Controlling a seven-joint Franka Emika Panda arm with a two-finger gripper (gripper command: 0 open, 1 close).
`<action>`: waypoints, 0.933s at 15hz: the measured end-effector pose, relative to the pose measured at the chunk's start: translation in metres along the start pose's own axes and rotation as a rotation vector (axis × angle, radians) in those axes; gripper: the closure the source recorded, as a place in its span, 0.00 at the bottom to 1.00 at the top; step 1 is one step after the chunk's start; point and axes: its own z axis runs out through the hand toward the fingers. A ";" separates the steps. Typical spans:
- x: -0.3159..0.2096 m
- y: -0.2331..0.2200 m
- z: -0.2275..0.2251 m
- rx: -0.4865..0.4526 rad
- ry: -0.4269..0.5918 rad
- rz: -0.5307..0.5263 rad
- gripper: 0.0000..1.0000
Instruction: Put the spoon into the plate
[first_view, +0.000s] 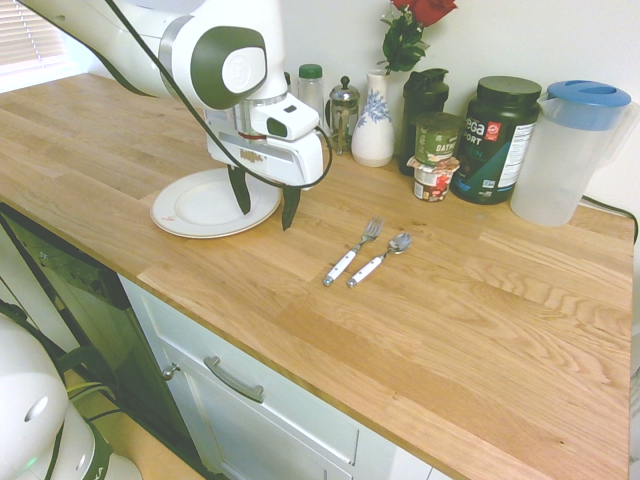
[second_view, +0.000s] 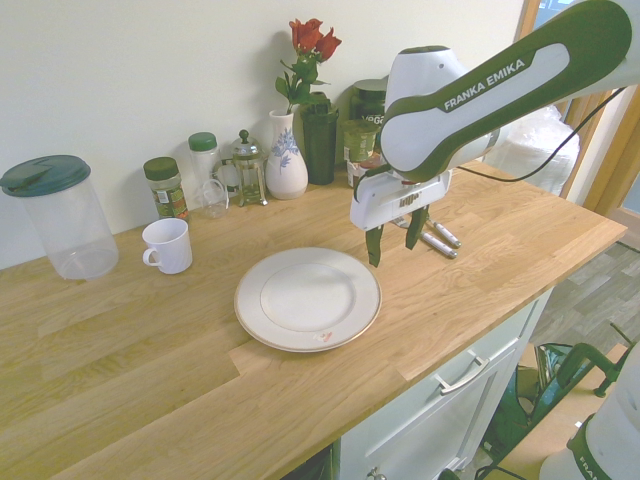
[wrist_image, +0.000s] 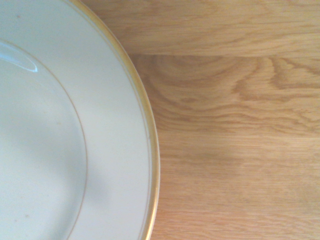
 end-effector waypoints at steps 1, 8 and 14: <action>0.000 0.000 0.000 -0.001 -0.001 0.001 0.00; 0.090 0.052 -0.045 -0.006 0.023 0.109 0.00; 0.148 0.114 -0.012 -0.072 -0.010 0.189 0.00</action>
